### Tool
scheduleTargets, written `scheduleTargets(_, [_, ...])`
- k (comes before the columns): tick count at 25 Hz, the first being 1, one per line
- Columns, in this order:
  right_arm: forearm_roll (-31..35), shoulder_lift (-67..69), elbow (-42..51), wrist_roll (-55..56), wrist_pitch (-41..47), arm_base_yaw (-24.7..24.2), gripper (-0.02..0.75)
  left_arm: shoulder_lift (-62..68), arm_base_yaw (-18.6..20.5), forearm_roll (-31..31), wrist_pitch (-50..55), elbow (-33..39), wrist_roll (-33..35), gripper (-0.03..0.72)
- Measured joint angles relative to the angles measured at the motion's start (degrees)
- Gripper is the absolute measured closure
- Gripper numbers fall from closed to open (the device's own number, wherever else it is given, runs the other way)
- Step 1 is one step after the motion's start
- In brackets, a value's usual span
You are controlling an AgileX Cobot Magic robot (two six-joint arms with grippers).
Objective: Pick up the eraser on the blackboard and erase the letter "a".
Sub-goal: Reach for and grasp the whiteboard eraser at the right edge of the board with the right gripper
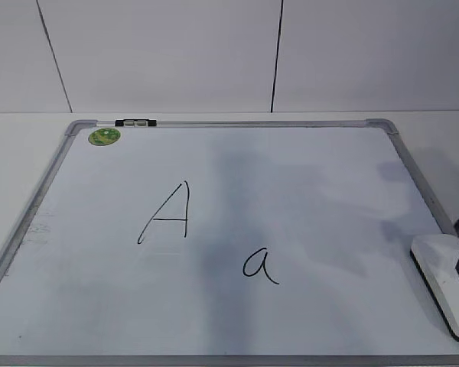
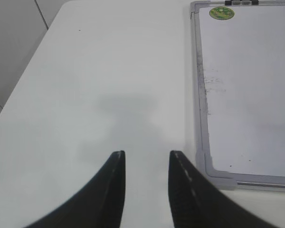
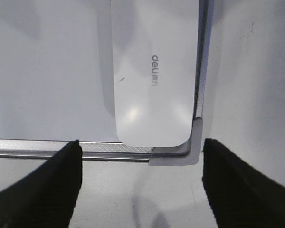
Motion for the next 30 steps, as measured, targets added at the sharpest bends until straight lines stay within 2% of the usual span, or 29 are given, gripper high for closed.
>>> scheduleTargets(4, [-0.2,2.4,0.0,0.8,-0.5,0.0,0.132,0.0,0.0,0.0,0.0,0.0,0.0,0.454])
scheduleTargets(7, [-0.6,3.7,0.0,1.9,-0.7,0.0,0.078,0.0,0.0,0.0,0.0,0.0,0.0,0.454])
scheduleTargets(10, [-1.1,4.7,0.0,2.3,-0.9,0.0,0.060,0.0,0.0,0.0,0.0,0.0,0.0,0.454])
scheduleTargets(30, [-2.9,13.3,-0.1,4.1,-6.8,0.0,0.057,0.0,0.0,0.0,0.0,0.0,0.0,0.454])
